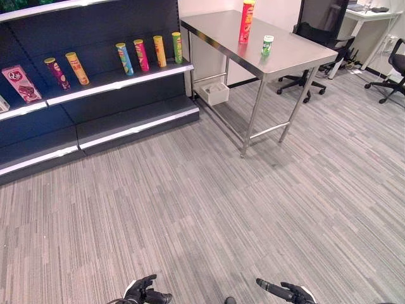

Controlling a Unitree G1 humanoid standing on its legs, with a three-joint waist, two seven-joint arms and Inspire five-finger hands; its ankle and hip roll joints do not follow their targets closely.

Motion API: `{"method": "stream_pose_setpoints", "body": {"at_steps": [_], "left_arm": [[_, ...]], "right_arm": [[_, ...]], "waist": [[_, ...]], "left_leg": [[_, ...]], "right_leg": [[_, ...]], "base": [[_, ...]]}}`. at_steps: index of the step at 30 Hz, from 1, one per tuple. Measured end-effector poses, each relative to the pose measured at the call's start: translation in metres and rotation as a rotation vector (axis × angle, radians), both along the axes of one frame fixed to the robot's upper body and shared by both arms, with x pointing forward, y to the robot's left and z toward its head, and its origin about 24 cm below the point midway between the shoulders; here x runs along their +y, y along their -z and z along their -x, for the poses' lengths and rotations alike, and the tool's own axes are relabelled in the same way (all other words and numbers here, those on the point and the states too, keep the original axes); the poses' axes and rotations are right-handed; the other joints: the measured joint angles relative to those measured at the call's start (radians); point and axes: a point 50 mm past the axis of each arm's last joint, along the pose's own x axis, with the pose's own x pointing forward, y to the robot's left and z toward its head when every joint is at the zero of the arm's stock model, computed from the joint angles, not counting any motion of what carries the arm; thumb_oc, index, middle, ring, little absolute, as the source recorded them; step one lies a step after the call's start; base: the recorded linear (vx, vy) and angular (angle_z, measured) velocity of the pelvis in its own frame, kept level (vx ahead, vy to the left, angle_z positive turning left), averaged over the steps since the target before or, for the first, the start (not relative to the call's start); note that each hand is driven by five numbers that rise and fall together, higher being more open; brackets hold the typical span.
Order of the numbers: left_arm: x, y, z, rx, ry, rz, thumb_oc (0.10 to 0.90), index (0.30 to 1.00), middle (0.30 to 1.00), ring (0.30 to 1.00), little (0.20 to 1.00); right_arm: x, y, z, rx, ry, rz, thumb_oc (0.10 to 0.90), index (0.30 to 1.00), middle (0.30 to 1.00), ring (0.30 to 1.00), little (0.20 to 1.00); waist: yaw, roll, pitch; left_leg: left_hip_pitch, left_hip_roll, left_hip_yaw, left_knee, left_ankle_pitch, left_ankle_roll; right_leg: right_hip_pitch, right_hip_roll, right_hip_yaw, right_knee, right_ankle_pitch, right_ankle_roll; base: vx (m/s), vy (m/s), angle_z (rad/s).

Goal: Put the goods on the table back onto the shelves and tidy them up.

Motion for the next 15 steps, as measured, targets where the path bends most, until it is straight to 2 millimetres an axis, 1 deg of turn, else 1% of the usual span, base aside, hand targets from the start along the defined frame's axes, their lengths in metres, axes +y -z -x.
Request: {"method": "stream_pose_setpoints", "body": {"at_steps": [6, 10, 15], "left_arm": [[0.002, 0.003, 0.006, 0.032, -0.008, -0.007, 0.8, 0.9, 0.9, 0.9, 0.9], [0.003, 0.003, 0.008, 0.038, -0.011, -0.011, 0.8, 0.9, 0.9, 0.9, 0.9], [0.003, 0.004, 0.009, 0.039, -0.01, -0.014, 0.8, 0.9, 0.9, 0.9, 0.9]], "right_arm": [[0.001, 0.001, 0.002, 0.001, 0.012, -0.008, 0.8, 0.9, 0.9, 0.9, 0.9], [0.007, 0.003, 0.003, 0.003, 0.015, -0.02, 0.8, 0.9, 0.9, 0.9, 0.9], [0.011, 0.006, 0.012, 0.023, 0.023, -0.03, 0.8, 0.9, 0.9, 0.9, 0.9]], "waist": [[-0.002, -0.006, -0.009], [-0.002, -0.014, -0.018], [-0.002, -0.019, -0.033]], "left_leg": [[0.012, 0.0, 0.001, 0.0, 0.0, 0.0], [0.013, 0.0, 0.001, 0.0, 0.0, 0.0], [0.012, 0.0, 0.003, 0.0, 0.0, 0.0]], "right_leg": [[0.008, 0.0, 0.001, 0.0, 0.001, -0.001], [0.008, 0.0, 0.001, 0.0, 0.001, -0.001], [0.006, 0.001, 0.005, 0.0, 0.001, -0.001]], "base": [[0.0, 0.0, 0.0], [0.0, 0.0, 0.0], [-0.01, -0.021, -0.01]]}}
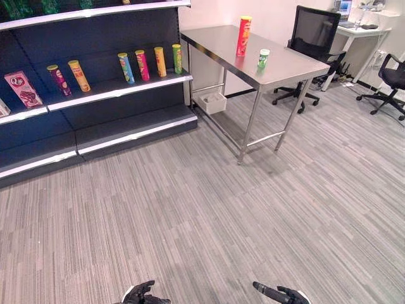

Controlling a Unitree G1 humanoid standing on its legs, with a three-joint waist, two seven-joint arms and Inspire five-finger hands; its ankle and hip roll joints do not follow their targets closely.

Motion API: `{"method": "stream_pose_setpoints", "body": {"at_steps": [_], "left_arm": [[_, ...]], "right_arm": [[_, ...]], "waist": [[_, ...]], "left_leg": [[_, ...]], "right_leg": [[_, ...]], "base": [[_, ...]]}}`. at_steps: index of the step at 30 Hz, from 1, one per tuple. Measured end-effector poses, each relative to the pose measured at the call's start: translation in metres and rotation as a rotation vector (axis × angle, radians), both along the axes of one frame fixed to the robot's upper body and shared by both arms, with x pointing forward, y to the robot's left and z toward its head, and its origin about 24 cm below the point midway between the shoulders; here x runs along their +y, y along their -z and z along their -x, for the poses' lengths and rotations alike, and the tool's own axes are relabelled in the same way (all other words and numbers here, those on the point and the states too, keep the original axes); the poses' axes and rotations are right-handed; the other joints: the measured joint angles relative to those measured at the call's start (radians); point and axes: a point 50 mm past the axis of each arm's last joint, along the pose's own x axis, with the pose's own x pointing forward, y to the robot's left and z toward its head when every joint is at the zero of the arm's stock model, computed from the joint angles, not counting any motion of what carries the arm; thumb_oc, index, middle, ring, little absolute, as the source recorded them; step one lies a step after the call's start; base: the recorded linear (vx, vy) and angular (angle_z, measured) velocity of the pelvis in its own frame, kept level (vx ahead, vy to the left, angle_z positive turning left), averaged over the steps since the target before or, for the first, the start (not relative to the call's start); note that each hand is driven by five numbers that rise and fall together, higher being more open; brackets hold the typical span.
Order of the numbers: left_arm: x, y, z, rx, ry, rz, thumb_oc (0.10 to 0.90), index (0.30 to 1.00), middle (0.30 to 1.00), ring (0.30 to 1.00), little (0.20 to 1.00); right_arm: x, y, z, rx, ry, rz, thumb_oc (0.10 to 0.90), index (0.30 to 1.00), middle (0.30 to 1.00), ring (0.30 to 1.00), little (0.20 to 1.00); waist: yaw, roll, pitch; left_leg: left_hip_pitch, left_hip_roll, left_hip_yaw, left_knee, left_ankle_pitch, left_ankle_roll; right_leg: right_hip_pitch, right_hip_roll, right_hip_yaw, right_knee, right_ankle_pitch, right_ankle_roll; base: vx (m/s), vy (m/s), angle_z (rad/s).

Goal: Put the goods on the table back onto the shelves and tidy them up.

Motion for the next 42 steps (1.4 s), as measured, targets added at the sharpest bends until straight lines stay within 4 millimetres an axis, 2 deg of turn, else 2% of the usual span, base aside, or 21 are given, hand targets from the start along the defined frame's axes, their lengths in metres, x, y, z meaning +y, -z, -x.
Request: {"method": "stream_pose_setpoints", "body": {"at_steps": [13, 16, 17, 19, 20, 21, 22, 23, 24, 25, 26, 27, 28, 30, 32, 33, 35, 37, 40, 41, 42], "left_arm": [[0.001, -0.004, -0.012, -0.03, 0.007, -0.007, 0.8, 0.9, 0.9, 0.9, 0.9], [0.004, -0.006, -0.018, -0.046, 0.003, -0.012, 0.8, 0.9, 0.9, 0.9, 0.9], [0.006, -0.016, -0.041, -0.136, -0.047, 0.009, 0.8, 0.9, 0.9, 0.9, 0.9], [-0.003, -0.027, -0.07, -0.216, -0.001, 0.016, 0.8, 0.9, 0.9, 0.9, 0.9], [-0.011, -0.034, -0.086, -0.267, 0.039, 0.027, 0.8, 0.9, 0.9, 0.9, 0.9], [-0.016, -0.032, -0.085, -0.262, 0.04, 0.046, 0.8, 0.9, 0.9, 0.9, 0.9], [-0.017, -0.026, -0.072, -0.223, 0.039, 0.054, 0.8, 0.9, 0.9, 0.9, 0.9], [-0.013, -0.026, -0.071, -0.248, 0.006, 0.064, 0.8, 0.9, 0.9, 0.9, 0.9], [-0.001, -0.029, -0.073, -0.258, -0.054, 0.046, 0.8, 0.9, 0.9, 0.9, 0.9], [0.003, -0.026, -0.068, -0.233, -0.075, 0.032, 0.8, 0.9, 0.9, 0.9, 0.9], [0.012, -0.018, -0.047, -0.156, -0.119, 0.01, 0.8, 0.9, 0.9, 0.9, 0.9], [0.01, -0.009, -0.025, -0.096, -0.132, 0.013, 0.8, 0.9, 0.9, 0.9, 0.9], [0.011, -0.007, -0.016, -0.076, -0.126, 0.005, 0.8, 0.9, 0.9, 0.9, 0.9], [0.016, -0.01, -0.02, -0.087, -0.111, -0.01, 0.8, 0.9, 0.9, 0.9, 0.9], [0.017, -0.02, -0.042, -0.159, -0.073, -0.02, 0.8, 0.9, 0.9, 0.9, 0.9], [0.015, -0.021, -0.047, -0.16, -0.043, -0.026, 0.8, 0.9, 0.9, 0.9, 0.9], [0.014, -0.02, -0.046, -0.155, -0.042, -0.023, 0.8, 0.9, 0.9, 0.9, 0.9], [0.015, -0.021, -0.047, -0.161, -0.046, -0.026, 0.8, 0.9, 0.9, 0.9, 0.9], [0.019, -0.025, -0.055, -0.184, -0.05, -0.036, 0.8, 0.9, 0.9, 0.9, 0.9], [0.019, -0.025, -0.055, -0.184, -0.05, -0.036, 0.8, 0.9, 0.9, 0.9, 0.9], [0.017, -0.027, -0.062, -0.197, -0.052, -0.033, 0.8, 0.9, 0.9, 0.9, 0.9]], "right_arm": [[0.0, -0.002, -0.007, -0.023, 0.032, -0.014, 0.8, 0.9, 0.9, 0.9, 0.9], [0.001, -0.004, -0.016, -0.046, 0.031, -0.019, 0.8, 0.9, 0.9, 0.9, 0.9], [0.002, -0.006, -0.025, -0.076, 0.038, -0.026, 0.8, 0.9, 0.9, 0.9, 0.9], [-0.004, -0.014, -0.045, -0.12, 0.039, 0.004, 0.8, 0.9, 0.9, 0.9, 0.9], [-0.004, -0.019, -0.062, -0.144, 0.032, 0.008, 0.8, 0.9, 0.9, 0.9, 0.9], [-0.004, -0.022, -0.069, -0.163, 0.027, 0.008, 0.8, 0.9, 0.9, 0.9, 0.9], [-0.004, -0.023, -0.068, -0.169, -0.016, 0.02, 0.8, 0.9, 0.9, 0.9, 0.9], [-0.014, -0.02, -0.056, -0.125, -0.003, 0.036, 0.8, 0.9, 0.9, 0.9, 0.9], [-0.022, -0.019, -0.051, -0.119, 0.077, 0.044, 0.8, 0.9, 0.9, 0.9, 0.9], [-0.025, -0.019, -0.049, -0.12, 0.097, 0.047, 0.8, 0.9, 0.9, 0.9, 0.9], [-0.029, -0.017, -0.039, -0.093, 0.085, 0.056, 0.8, 0.9, 0.9, 0.9, 0.9], [-0.034, -0.018, -0.036, -0.081, 0.049, 0.076, 0.8, 0.9, 0.9, 0.9, 0.9], [-0.032, -0.019, -0.035, -0.091, 0.036, 0.08, 0.8, 0.9, 0.9, 0.9, 0.9], [-0.017, -0.019, -0.036, -0.137, 0.004, 0.033, 0.8, 0.9, 0.9, 0.9, 0.9], [-0.005, -0.012, -0.028, -0.104, 0.011, -0.008, 0.8, 0.9, 0.9, 0.9, 0.9], [-0.003, -0.011, -0.03, -0.114, 0.031, -0.018, 0.8, 0.9, 0.9, 0.9, 0.9], [0.001, -0.012, -0.035, -0.127, 0.018, -0.031, 0.8, 0.9, 0.9, 0.9, 0.9], [0.002, -0.014, -0.042, -0.143, 0.009, -0.032, 0.8, 0.9, 0.9, 0.9, 0.9], [0.0, -0.014, -0.042, -0.135, 0.02, -0.029, 0.8, 0.9, 0.9, 0.9, 0.9], [0.0, -0.014, -0.042, -0.135, 0.02, -0.029, 0.8, 0.9, 0.9, 0.9, 0.9], [-0.005, -0.017, -0.047, -0.156, 0.057, -0.02, 0.8, 0.9, 0.9, 0.9, 0.9]], "waist": [[0.002, -0.014, 0.024], [0.007, -0.036, 0.066], [0.021, -0.082, 0.112], [0.027, -0.072, 0.152], [0.033, -0.081, 0.19], [0.033, -0.062, 0.207], [0.033, -0.015, 0.198], [0.089, 0.042, 0.181], [0.143, 0.01, 0.147], [0.139, -0.013, 0.123], [0.138, -0.066, 0.088], [0.14, -0.037, 0.066], [0.12, -0.014, 0.039], [0.05, -0.007, 0.032], [0.028, -0.002, 0.036], [0.033, 0.014, 0.047], [0.027, 0.039, 0.051], [0.025, 0.064, 0.053], [0.003, 0.037, 0.062], [0.003, 0.037, 0.062], [-0.025, 0.018, 0.078]], "left_leg": [[-0.073, 0.006, 0.003, 0.047, -0.007, -0.01], [-0.144, 0.006, -0.005, 0.192, -0.036, -0.054], [-0.407, -0.01, -0.108, 0.632, -0.049, -0.09], [-0.532, -0.032, -0.171, 0.734, -0.028, -0.112], [-0.56, -0.058, -0.163, 0.529, -0.023, -0.101], [-0.526, -0.04, -0.151, 0.189, 0.017, -0.109], [-0.512, 0.01, -0.17, 0.002, 0.077, -0.171], [-0.573, 0.122, -0.125, -0.014, 0.073, -0.221], [-0.58, 0.125, -0.044, 0.022, 0.054, -0.198], [-0.575, 0.093, -0.037, 0.062, 0.05, -0.17], [-0.496, -0.006, -0.023, 0.199, 0.047, -0.043], [-0.403, 0.002, -0.02, 0.187, -0.005, 0.026], [-0.361, -0.002, -0.006, 0.131, 0.112, 0.022], [-0.275, -0.047, -0.026, 0.078, 0.105, 0.059], [-0.225, -0.08, -0.061, 0.085, 0.063, 0.088], [-0.175, -0.086, -0.063, 0.075, 0.035, 0.115], [-0.11, -0.092, -0.058, 0.068, 0.021, 0.09], [-0.068, -0.092, -0.056, 0.071, -0.009, 0.042], [-0.019, -0.115, -0.081, 0.064, -0.017, 0.03], [-0.019, -0.115, -0.081, 0.064, -0.017, 0.03], [0.008, -0.137, -0.119, 0.056, -0.027, 0.015]], "right_leg": [[-0.053, 0.003, 0.005, 0.0, -0.009, 0.003], [-0.059, 0.001, 0.007, 0.0, -0.021, -0.017], [-0.084, -0.022, 0.017, 0.024, -0.016, -0.062], [-0.101, -0.017, 0.035, 0.038, -0.017, -0.092], [-0.104, -0.029, 0.056, 0.005, -0.038, -0.066], [-0.095, -0.018, 0.061, 0.006, -0.04, -0.073], [-0.047, 0.024, 0.063, 0.002, -0.062, -0.071], [-0.046, 0.073, 0.082, 0.067, -0.106, -0.061], [-0.075, 0.018, 0.133, 0.133, -0.16, -0.047], [-0.066, -0.022, 0.154, 0.121, -0.174, -0.036], [-0.023, -0.13, 0.18, 0.13, -0.197, -0.021], [-0.045, -0.127, 0.183, 0.253, -0.229, 0.063], [-0.081, -0.13, 0.161, 0.365, -0.244, 0.088], [-0.306, -0.204, 0.14, 0.88, -0.165, 0.152], [-0.418, -0.239, 0.121, 1.034, -0.127, 0.137], [-0.444, -0.288, 0.029, 1.061, -0.12, 0.126], [-0.443, -0.312, -0.085, 0.883, -0.147, 0.109], [-0.436, -0.262, -0.154, 0.627, -0.13, 0.089], [-0.44, -0.178, -0.184, 0.283, -0.086, 0.11], [-0.44, -0.178, -0.184, 0.283, -0.086, 0.11], [-0.453, -0.132, -0.146, 0.127, -0.038, 0.113]], "base": [[0.02, -0.066, 0.0], [-0.04, -0.191, 0.11], [0.16, -0.046, 0.06], [0.38, 0.017, -0.03], [0.68, 0.17, -0.16], [0.74, 0.223, -0.24], [1.04, 0.382, -0.47], [0.88, 0.404, -1.18], [0.85, 0.454, -1.23], [0.54, 0.296, -1.47], [0.4, 0.283, -1.19], [0.21, 0.23, -1.28], [0.29, 0.317, -0.72], [0.19, 0.217, 0.22], [0.48, 0.27, 0.54], [0.47, 0.103, 0.23], [0.23, -0.019, -0.1], [0.29, -0.094, 0.1], [0.43, -0.156, 0.31], [0.38, -0.14, 0.84], [0.25, -0.099, 0.77]]}}
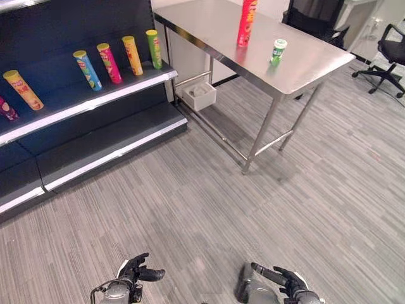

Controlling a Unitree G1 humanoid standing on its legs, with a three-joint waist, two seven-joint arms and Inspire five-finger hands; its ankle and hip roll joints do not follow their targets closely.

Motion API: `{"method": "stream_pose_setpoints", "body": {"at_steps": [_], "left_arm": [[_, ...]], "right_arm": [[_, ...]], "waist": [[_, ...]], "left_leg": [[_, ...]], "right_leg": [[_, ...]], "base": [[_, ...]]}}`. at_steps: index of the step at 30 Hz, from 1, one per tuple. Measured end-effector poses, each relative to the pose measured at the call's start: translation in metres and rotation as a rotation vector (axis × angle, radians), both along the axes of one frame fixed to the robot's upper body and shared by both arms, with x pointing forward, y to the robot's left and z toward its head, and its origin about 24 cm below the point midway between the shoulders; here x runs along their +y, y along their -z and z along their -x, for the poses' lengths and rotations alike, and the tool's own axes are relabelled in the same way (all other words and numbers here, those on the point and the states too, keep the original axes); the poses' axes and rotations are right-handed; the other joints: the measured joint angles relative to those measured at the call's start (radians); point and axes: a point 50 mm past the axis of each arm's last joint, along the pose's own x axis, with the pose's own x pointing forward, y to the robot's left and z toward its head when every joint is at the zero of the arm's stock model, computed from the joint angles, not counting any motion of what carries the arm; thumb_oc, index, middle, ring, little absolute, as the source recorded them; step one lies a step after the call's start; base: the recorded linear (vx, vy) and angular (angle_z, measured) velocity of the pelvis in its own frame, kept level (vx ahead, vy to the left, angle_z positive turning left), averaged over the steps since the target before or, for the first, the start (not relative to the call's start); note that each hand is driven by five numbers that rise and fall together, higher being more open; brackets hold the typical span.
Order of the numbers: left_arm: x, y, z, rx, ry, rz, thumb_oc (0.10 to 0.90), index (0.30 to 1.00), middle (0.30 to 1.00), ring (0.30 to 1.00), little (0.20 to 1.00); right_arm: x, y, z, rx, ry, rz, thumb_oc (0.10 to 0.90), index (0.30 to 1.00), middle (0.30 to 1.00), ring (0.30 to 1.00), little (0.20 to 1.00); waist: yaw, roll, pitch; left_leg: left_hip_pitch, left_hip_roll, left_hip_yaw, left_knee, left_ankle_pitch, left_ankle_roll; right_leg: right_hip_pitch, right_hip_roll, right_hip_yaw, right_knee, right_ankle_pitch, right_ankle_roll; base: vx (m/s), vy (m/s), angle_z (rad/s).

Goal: Put the goods on the table back onto the shelves and tidy them up.

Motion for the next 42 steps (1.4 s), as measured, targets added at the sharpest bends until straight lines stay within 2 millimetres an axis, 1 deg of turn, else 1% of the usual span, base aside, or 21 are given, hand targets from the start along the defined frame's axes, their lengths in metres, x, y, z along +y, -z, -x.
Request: {"method": "stream_pose_setpoints", "body": {"at_steps": [4, 6, 7, 8, 9, 11, 14, 17, 19, 20, 21, 22, 24, 26, 27, 28, 33, 35, 37, 40, 42], "left_arm": [[-0.012, 0.006, 0.007, 0.017, 0.004, 0.034, 0.8, 0.9, 0.9, 0.9, 0.9], [-0.014, 0.012, 0.021, 0.058, 0.006, 0.031, 0.8, 0.9, 0.9, 0.9, 0.9], [-0.021, 0.017, 0.029, 0.083, 0.0, 0.048, 0.8, 0.9, 0.9, 0.9, 0.9], [-0.028, 0.02, 0.034, 0.097, 0.004, 0.07, 0.8, 0.9, 0.9, 0.9, 0.9], [-0.027, 0.019, 0.034, 0.087, 0.014, 0.067, 0.8, 0.9, 0.9, 0.9, 0.9], [-0.019, 0.013, 0.023, 0.05, 0.019, 0.044, 0.8, 0.9, 0.9, 0.9, 0.9], [-0.019, 0.01, 0.017, 0.037, 0.025, 0.041, 0.8, 0.9, 0.9, 0.9, 0.9], [-0.022, 0.005, 0.003, -0.005, 0.038, 0.045, 0.8, 0.9, 0.9, 0.9, 0.9], [-0.022, 0.001, -0.003, -0.031, 0.044, 0.043, 0.8, 0.9, 0.9, 0.9, 0.9], [-0.022, 0.0, -0.005, -0.038, 0.05, 0.044, 0.8, 0.9, 0.9, 0.9, 0.9], [-0.024, -0.004, -0.013, -0.068, 0.061, 0.045, 0.8, 0.9, 0.9, 0.9, 0.9], [-0.025, -0.006, -0.018, -0.078, 0.065, 0.044, 0.8, 0.9, 0.9, 0.9, 0.9], [-0.025, -0.003, -0.013, -0.056, 0.076, 0.042, 0.8, 0.9, 0.9, 0.9, 0.9], [-0.031, -0.001, -0.009, -0.042, 0.109, 0.047, 0.8, 0.9, 0.9, 0.9, 0.9], [-0.031, 0.004, 0.002, -0.007, 0.104, 0.047, 0.8, 0.9, 0.9, 0.9, 0.9], [-0.031, 0.014, 0.025, 0.057, 0.082, 0.054, 0.8, 0.9, 0.9, 0.9, 0.9], [-0.018, 0.013, 0.025, 0.071, 0.073, 0.02, 0.8, 0.9, 0.9, 0.9, 0.9], [-0.013, 0.008, 0.013, 0.045, 0.088, 0.0, 0.8, 0.9, 0.9, 0.9, 0.9], [-0.004, 0.004, 0.008, 0.042, 0.088, -0.029, 0.8, 0.9, 0.9, 0.9, 0.9], [-0.002, 0.004, 0.009, 0.04, 0.089, -0.033, 0.8, 0.9, 0.9, 0.9, 0.9], [0.002, 0.008, 0.019, 0.083, 0.074, -0.043, 0.8, 0.9, 0.9, 0.9, 0.9]], "right_arm": [[-0.007, 0.007, 0.018, 0.077, 0.045, 0.015, 0.8, 0.9, 0.9, 0.9, 0.9], [-0.01, 0.012, 0.034, 0.12, 0.052, 0.018, 0.8, 0.9, 0.9, 0.9, 0.9], [-0.017, 0.011, 0.035, 0.134, 0.058, 0.033, 0.8, 0.9, 0.9, 0.9, 0.9], [-0.023, 0.009, 0.038, 0.143, 0.056, 0.048, 0.8, 0.9, 0.9, 0.9, 0.9], [-0.023, 0.007, 0.03, 0.117, 0.048, 0.048, 0.8, 0.9, 0.9, 0.9, 0.9], [-0.021, 0.004, 0.022, 0.084, 0.035, 0.044, 0.8, 0.9, 0.9, 0.9, 0.9], [-0.021, -0.003, 0.005, 0.02, 0.006, 0.059, 0.8, 0.9, 0.9, 0.9, 0.9], [-0.021, -0.004, 0.004, 0.016, -0.004, 0.062, 0.8, 0.9, 0.9, 0.9, 0.9], [-0.019, 0.0, 0.011, 0.052, -0.014, 0.062, 0.8, 0.9, 0.9, 0.9, 0.9], [-0.02, 0.001, 0.013, 0.067, -0.007, 0.062, 0.8, 0.9, 0.9, 0.9, 0.9], [-0.02, 0.0, 0.007, 0.066, 0.002, 0.071, 0.8, 0.9, 0.9, 0.9, 0.9], [-0.02, -0.001, 0.005, 0.063, 0.004, 0.073, 0.8, 0.9, 0.9, 0.9, 0.9], [-0.018, -0.006, -0.008, 0.019, -0.009, 0.075, 0.8, 0.9, 0.9, 0.9, 0.9], [-0.023, -0.008, -0.01, 0.023, -0.013, 0.092, 0.8, 0.9, 0.9, 0.9, 0.9], [-0.024, -0.008, -0.01, 0.022, -0.021, 0.097, 0.8, 0.9, 0.9, 0.9, 0.9], [-0.024, -0.003, 0.005, 0.051, -0.025, 0.1, 0.8, 0.9, 0.9, 0.9, 0.9], [-0.009, 0.007, 0.017, 0.094, -0.037, 0.065, 0.8, 0.9, 0.9, 0.9, 0.9], [-0.006, 0.008, 0.016, 0.102, -0.045, 0.062, 0.8, 0.9, 0.9, 0.9, 0.9], [0.001, 0.01, 0.015, 0.096, -0.047, 0.043, 0.8, 0.9, 0.9, 0.9, 0.9], [0.001, 0.015, 0.03, 0.139, -0.015, 0.032, 0.8, 0.9, 0.9, 0.9, 0.9], [-0.001, 0.012, 0.023, 0.116, 0.01, 0.028, 0.8, 0.9, 0.9, 0.9, 0.9]], "waist": [[-0.01, -0.002, 0.006], [-0.006, -0.026, -0.002], [-0.009, -0.003, -0.007], [0.001, 0.016, -0.02], [0.0, 0.016, -0.021], [0.002, -0.016, -0.017], [0.0, -0.026, -0.011], [-0.025, -0.037, -0.009], [-0.016, -0.061, -0.003], [-0.009, -0.071, -0.001], [0.005, -0.085, 0.022], [0.004, -0.092, 0.045], [0.015, -0.078, 0.059], [0.048, -0.032, 0.069], [0.056, 0.009, 0.069], [0.05, 0.051, 0.032], [0.046, -0.011, 0.006], [0.053, -0.005, 0.018], [0.048, -0.035, 0.023], [0.067, -0.049, 0.028], [0.077, -0.051, 0.027]], "left_leg": [[0.108, -0.002, 0.013, -0.003, -0.015, -0.024], [0.188, -0.023, 0.0, 0.017, -0.044, -0.07], [0.211, -0.009, -0.012, 0.047, -0.054, -0.085], [0.195, 0.004, -0.021, 0.12, -0.056, -0.093], [0.143, 0.048, 0.002, 0.206, -0.124, -0.091], [0.084, 0.125, 0.009, 0.232, -0.127, -0.119], [-0.047, 0.228, -0.002, 0.331, -0.094, -0.163], [-0.18, 0.232, -0.015, 0.604, -0.009, -0.201], [-0.248, 0.234, 0.033, 0.753, 0.114, -0.197], [-0.287, 0.227, 0.064, 0.802, 0.058, -0.177], [-0.354, 0.195, 0.082, 0.704, -0.063, -0.119], [-0.375, 0.177, 0.077, 0.593, -0.079, -0.098], [-0.437, 0.12, 0.072, 0.322, -0.053, -0.096], [-0.426, 0.082, -0.006, -0.003, 0.065, -0.107], [-0.444, 0.081, -0.022, 0.004, 0.118, -0.097], [-0.41, 0.098, -0.01, 0.048, 0.192, -0.02], [-0.289, 0.036, 0.017, -0.058, 0.243, 0.027], [-0.242, 0.074, 0.053, -0.058, 0.227, 0.069], [-0.227, 0.065, 0.063, -0.059, 0.221, 0.073], [-0.209, 0.064, 0.081, -0.063, 0.186, 0.072], [-0.212, 0.076, 0.088, -0.059, 0.161, 0.04]], "right_leg": [[-0.015, 0.055, -0.036, 0.014, 0.046, -0.069], [0.042, 0.063, -0.068, 0.032, 0.045, -0.198], [0.056, 0.066, -0.053, 0.057, 0.119, -0.257], [0.072, 0.086, -0.022, 0.064, 0.13, -0.273], [0.139, 0.109, 0.001, 0.001, 0.117, -0.277], [0.188, 0.12, 0.01, -0.029, 0.095, -0.277], [0.246, 0.147, 0.033, -0.032, 0.067, -0.258], [0.307, 0.147, 0.027, -0.069, 0.047, -0.228], [0.357, 0.133, 0.039, -0.103, 0.042, -0.232], [0.372, 0.123, 0.054, -0.118, 0.035, -0.233], [0.382, 0.101, 0.074, -0.118, 0.017, -0.226], [0.399, 0.086, 0.067, -0.118, 0.015, -0.216], [0.436, 0.077, 0.072, -0.119, -0.02, -0.184], [0.469, 0.09, 0.103, -0.119, -0.031, -0.164], [0.509, 0.108, 0.126, -0.119, -0.056, -0.141], [0.564, 0.128, 0.156, -0.115, -0.099, -0.1], [0.558, 0.054, 0.152, -0.042, -0.144, -0.025], [0.32, 0.011, 0.152, 0.473, -0.221, 0.05], [0.224, -0.037, 0.149, 0.597, -0.241, 0.086], [0.231, -0.164, 0.083, 0.222, -0.124, 0.054], [0.233, -0.242, 0.094, 0.063, 0.007, 0.115]], "base": [[0.4, -0.204, 0.62], [0.5, -0.34, 0.35], [0.31, -0.268, 0.11], [0.28, -0.282, 0.03], [0.31, -0.379, 0.01], [0.21, -0.282, -0.03], [0.16, -0.269, -0.41], [0.14, -0.244, 0.01], [0.13, -0.119, 0.06], [0.12, -0.047, -0.15], [0.16, 0.001, -0.14], [0.15, 0.042, -0.25], [0.17, 0.05, -0.21], [0.14, 0.056, -0.56], [0.18, 0.13, -0.91], [0.15, 0.118, -0.83], [0.0, 0.103, -0.52], [-0.03, 0.041, -0.61], [0.09, -0.141, -0.02], [0.12, -0.216, 0.11], [0.2, -0.293, -0.17]]}}
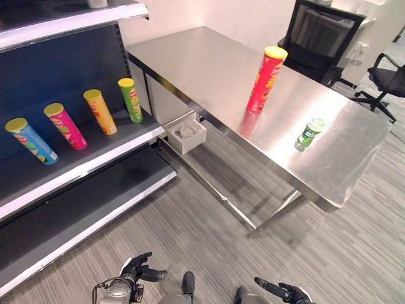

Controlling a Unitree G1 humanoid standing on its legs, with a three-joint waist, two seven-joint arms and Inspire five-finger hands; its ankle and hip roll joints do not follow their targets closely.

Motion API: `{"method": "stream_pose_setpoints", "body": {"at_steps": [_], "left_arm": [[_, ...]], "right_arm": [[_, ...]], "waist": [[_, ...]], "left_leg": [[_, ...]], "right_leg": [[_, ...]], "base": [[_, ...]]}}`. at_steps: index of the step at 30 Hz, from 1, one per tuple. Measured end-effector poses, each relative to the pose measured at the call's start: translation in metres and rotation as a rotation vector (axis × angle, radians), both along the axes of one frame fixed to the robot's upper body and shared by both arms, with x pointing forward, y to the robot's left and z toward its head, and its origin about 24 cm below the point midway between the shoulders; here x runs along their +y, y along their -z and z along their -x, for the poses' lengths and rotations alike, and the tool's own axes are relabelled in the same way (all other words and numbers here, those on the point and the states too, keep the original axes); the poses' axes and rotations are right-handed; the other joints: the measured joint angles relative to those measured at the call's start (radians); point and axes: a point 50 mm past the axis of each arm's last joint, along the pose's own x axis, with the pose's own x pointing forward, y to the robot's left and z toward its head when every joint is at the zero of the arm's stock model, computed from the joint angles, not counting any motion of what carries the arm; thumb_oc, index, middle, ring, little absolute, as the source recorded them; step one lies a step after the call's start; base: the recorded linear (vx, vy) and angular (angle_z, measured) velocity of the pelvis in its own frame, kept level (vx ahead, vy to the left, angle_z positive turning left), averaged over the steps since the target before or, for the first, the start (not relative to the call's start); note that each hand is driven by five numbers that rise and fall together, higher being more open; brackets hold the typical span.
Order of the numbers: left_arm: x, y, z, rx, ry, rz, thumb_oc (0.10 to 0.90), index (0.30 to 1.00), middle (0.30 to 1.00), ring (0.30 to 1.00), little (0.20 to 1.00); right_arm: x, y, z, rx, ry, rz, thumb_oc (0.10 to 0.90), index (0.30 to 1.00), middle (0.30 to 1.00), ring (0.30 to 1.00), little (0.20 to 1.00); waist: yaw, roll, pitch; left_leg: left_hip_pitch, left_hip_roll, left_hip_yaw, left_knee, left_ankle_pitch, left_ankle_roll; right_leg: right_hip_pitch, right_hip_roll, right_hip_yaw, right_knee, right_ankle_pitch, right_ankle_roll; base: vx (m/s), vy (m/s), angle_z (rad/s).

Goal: Put the goods on the table back onto the shelves and tidy them up.

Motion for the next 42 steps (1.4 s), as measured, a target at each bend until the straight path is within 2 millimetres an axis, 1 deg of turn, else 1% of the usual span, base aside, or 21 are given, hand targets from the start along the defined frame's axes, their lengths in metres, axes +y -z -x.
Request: {"method": "stream_pose_setpoints", "body": {"at_steps": [1, 2, 4, 6, 7, 9, 11, 14, 17, 18, 19, 23, 25, 27, 29, 30, 31, 35, 36, 41, 42], "left_arm": [[0.005, 0.003, 0.013, 0.04, -0.021, -0.009, 0.8, 0.9, 0.9, 0.9, 0.9], [0.007, 0.004, 0.015, 0.042, -0.038, -0.009, 0.8, 0.9, 0.9, 0.9, 0.9], [0.008, 0.004, 0.017, 0.044, -0.048, -0.009, 0.8, 0.9, 0.9, 0.9, 0.9], [0.009, 0.003, 0.017, 0.042, -0.041, -0.015, 0.8, 0.9, 0.9, 0.9, 0.9], [0.016, 0.0, 0.016, 0.029, -0.039, -0.034, 0.8, 0.9, 0.9, 0.9, 0.9], [-0.002, 0.006, 0.023, 0.025, -0.036, 0.01, 0.8, 0.9, 0.9, 0.9, 0.9], [-0.022, 0.009, 0.018, 0.018, -0.017, 0.058, 0.8, 0.9, 0.9, 0.9, 0.9], [-0.038, 0.006, -0.002, -0.022, 0.017, 0.092, 0.8, 0.9, 0.9, 0.9, 0.9], [-0.037, 0.01, 0.004, 0.017, 0.013, 0.096, 0.8, 0.9, 0.9, 0.9, 0.9], [-0.035, 0.012, 0.006, 0.024, 0.003, 0.093, 0.8, 0.9, 0.9, 0.9, 0.9], [-0.027, 0.016, 0.02, 0.079, -0.034, 0.076, 0.8, 0.9, 0.9, 0.9, 0.9], [-0.014, 0.021, 0.043, 0.136, -0.096, 0.053, 0.8, 0.9, 0.9, 0.9, 0.9], [-0.01, 0.021, 0.049, 0.129, -0.144, 0.059, 0.8, 0.9, 0.9, 0.9, 0.9], [-0.002, 0.018, 0.048, 0.123, -0.14, 0.035, 0.8, 0.9, 0.9, 0.9, 0.9], [-0.001, 0.019, 0.053, 0.129, -0.142, 0.029, 0.8, 0.9, 0.9, 0.9, 0.9], [0.001, 0.019, 0.057, 0.142, -0.138, 0.022, 0.8, 0.9, 0.9, 0.9, 0.9], [0.006, 0.018, 0.061, 0.147, -0.137, 0.007, 0.8, 0.9, 0.9, 0.9, 0.9], [0.006, 0.02, 0.078, 0.175, -0.119, 0.019, 0.8, 0.9, 0.9, 0.9, 0.9], [0.006, 0.019, 0.079, 0.162, -0.114, 0.023, 0.8, 0.9, 0.9, 0.9, 0.9], [0.008, 0.017, 0.076, 0.152, -0.1, 0.027, 0.8, 0.9, 0.9, 0.9, 0.9], [0.008, 0.017, 0.076, 0.151, -0.098, 0.029, 0.8, 0.9, 0.9, 0.9, 0.9]], "right_arm": [[-0.002, -0.002, -0.006, -0.022, 0.014, 0.0, 0.8, 0.9, 0.9, 0.9, 0.9], [-0.002, -0.003, -0.009, -0.031, 0.017, -0.001, 0.8, 0.9, 0.9, 0.9, 0.9], [-0.002, -0.001, -0.002, -0.011, 0.02, -0.004, 0.8, 0.9, 0.9, 0.9, 0.9], [0.002, 0.004, 0.013, 0.036, -0.01, -0.006, 0.8, 0.9, 0.9, 0.9, 0.9], [0.005, 0.008, 0.026, 0.074, -0.026, -0.01, 0.8, 0.9, 0.9, 0.9, 0.9], [-0.013, 0.004, 0.032, 0.092, -0.023, 0.04, 0.8, 0.9, 0.9, 0.9, 0.9], [-0.025, 0.001, 0.036, 0.092, 0.012, 0.073, 0.8, 0.9, 0.9, 0.9, 0.9], [-0.032, -0.003, 0.029, 0.056, 0.062, 0.097, 0.8, 0.9, 0.9, 0.9, 0.9], [-0.047, -0.015, 0.014, -0.016, 0.085, 0.135, 0.8, 0.9, 0.9, 0.9, 0.9], [-0.054, -0.018, 0.012, -0.028, 0.105, 0.148, 0.8, 0.9, 0.9, 0.9, 0.9], [-0.064, -0.025, 0.006, -0.047, 0.108, 0.173, 0.8, 0.9, 0.9, 0.9, 0.9], [-0.074, -0.04, -0.004, -0.178, 0.195, 0.165, 0.8, 0.9, 0.9, 0.9, 0.9], [-0.09, -0.068, -0.012, -0.338, 0.262, 0.208, 0.8, 0.9, 0.9, 0.9, 0.9], [-0.102, -0.1, -0.03, -0.475, 0.227, 0.27, 0.8, 0.9, 0.9, 0.9, 0.9], [-0.122, -0.155, -0.047, -0.661, 0.171, 0.377, 0.8, 0.9, 0.9, 0.9, 0.9], [-0.129, -0.192, -0.059, -0.778, 0.12, 0.446, 0.8, 0.9, 0.9, 0.9, 0.9], [-0.132, -0.248, -0.073, -0.995, 0.053, 0.538, 0.8, 0.9, 0.9, 0.9, 0.9], [-0.107, -0.336, -0.103, -1.318, -0.239, 0.611, 0.8, 0.9, 0.9, 0.9, 0.9], [-0.103, -0.341, -0.109, -1.292, -0.321, 0.609, 0.8, 0.9, 0.9, 0.9, 0.9], [-0.094, -0.318, -0.12, -1.173, -0.437, 0.538, 0.8, 0.9, 0.9, 0.9, 0.9], [-0.087, -0.297, -0.125, -1.107, -0.461, 0.472, 0.8, 0.9, 0.9, 0.9, 0.9]], "waist": [[0.0, 0.001, -0.001], [-0.001, 0.0, -0.001], [-0.003, -0.009, -0.009], [-0.004, -0.034, -0.048], [-0.008, -0.066, -0.073], [-0.026, -0.005, -0.091], [-0.038, 0.013, -0.101], [-0.072, -0.04, -0.068], [-0.081, -0.021, -0.05], [-0.079, -0.005, -0.049], [-0.08, 0.04, -0.048], [-0.109, 0.048, -0.049], [-0.112, 0.059, -0.055], [-0.128, 0.026, -0.051], [-0.129, 0.023, -0.05], [-0.138, 0.023, -0.05], [-0.135, 0.014, -0.054], [-0.118, -0.004, -0.078], [-0.088, -0.012, -0.084], [-0.072, -0.024, -0.093], [-0.062, -0.023, -0.094]], "left_leg": [[0.003, 0.003, 0.007, 0.0, -0.003, -0.004], [0.007, 0.009, 0.006, 0.0, -0.006, -0.009], [0.024, 0.029, 0.006, 0.0, -0.019, -0.049], [0.028, 0.077, -0.008, -0.004, -0.03, -0.09], [0.021, 0.104, -0.022, -0.005, -0.035, -0.107], [0.017, 0.225, -0.032, 0.001, 0.004, -0.102], [-0.014, 0.291, -0.06, 0.032, 0.074, -0.15], [-0.119, 0.296, -0.009, 0.118, 0.26, -0.219], [-0.134, 0.251, 0.054, 0.148, 0.116, -0.222], [-0.115, 0.222, 0.039, 0.086, 0.098, -0.228], [-0.061, 0.204, 0.002, 0.01, 0.098, -0.228], [0.032, 0.208, 0.011, -0.004, 0.065, -0.202], [0.048, 0.195, 0.036, 0.001, -0.005, -0.173], [0.055, 0.158, 0.039, 0.001, -0.018, -0.154], [0.071, 0.127, 0.062, 0.001, -0.03, -0.135], [0.08, 0.112, 0.065, 0.0, -0.035, -0.128], [0.093, 0.103, 0.069, -0.004, -0.043, -0.118], [0.105, 0.105, 0.083, -0.004, -0.06, -0.106], [0.102, 0.104, 0.083, -0.004, -0.059, -0.109], [0.098, 0.1, 0.064, 0.001, -0.054, -0.112], [0.091, 0.098, 0.056, 0.001, -0.051, -0.113]], "right_leg": [[0.018, -0.047, 0.008, -0.152, 0.107, 0.043], [0.018, -0.079, 0.005, -0.184, 0.152, 0.055], [0.036, -0.071, -0.005, -0.188, 0.175, 0.054], [0.067, 0.0, 0.001, -0.156, 0.171, 0.049], [0.094, 0.052, -0.004, -0.146, 0.13, 0.004], [0.125, 0.189, -0.04, -0.162, 0.104, -0.081], [0.131, 0.259, -0.074, -0.165, 0.068, -0.13], [0.13, 0.273, -0.139, -0.19, 0.045, -0.205], [0.147, 0.28, -0.138, -0.191, 0.02, -0.222], [0.148, 0.285, -0.136, -0.19, 0.025, -0.21], [0.159, 0.316, -0.118, -0.19, 0.028, -0.214], [0.2, 0.319, -0.106, -0.182, 0.013, -0.205], [0.204, 0.304, -0.082, -0.182, 0.015, -0.177], [0.204, 0.266, -0.069, -0.182, 0.024, -0.157], [0.207, 0.233, -0.05, -0.183, 0.033, -0.136], [0.214, 0.216, -0.046, -0.183, 0.035, -0.125], [0.225, 0.207, -0.043, -0.183, 0.035, -0.118], [0.231, 0.209, -0.029, -0.183, 0.029, -0.11], [0.235, 0.207, -0.03, -0.183, 0.027, -0.108], [0.235, 0.204, -0.052, -0.183, 0.026, -0.107], [0.233, 0.203, -0.057, -0.183, 0.026, -0.107]], "base": [[0.31, -0.398, -0.22], [0.4, -0.517, -0.18], [0.33, -0.484, 0.07], [0.2, -0.359, 0.35], [0.14, -0.363, 0.41], [0.06, -0.332, 0.24], [0.03, -0.252, 0.34], [0.04, -0.146, 0.5], [0.1, 0.02, 0.07], [0.1, 0.098, -0.35], [0.12, 0.101, -0.5], [0.12, 0.144, -0.17], [0.06, 0.117, -0.2], [0.06, 0.113, -0.13], [0.04, 0.064, -0.2], [0.05, 0.053, -0.17], [0.06, 0.041, -0.11], [0.02, 0.002, -0.07], [0.0, 0.0, 0.0], [0.01, -0.018, 0.12], [0.01, -0.021, 0.09]]}}
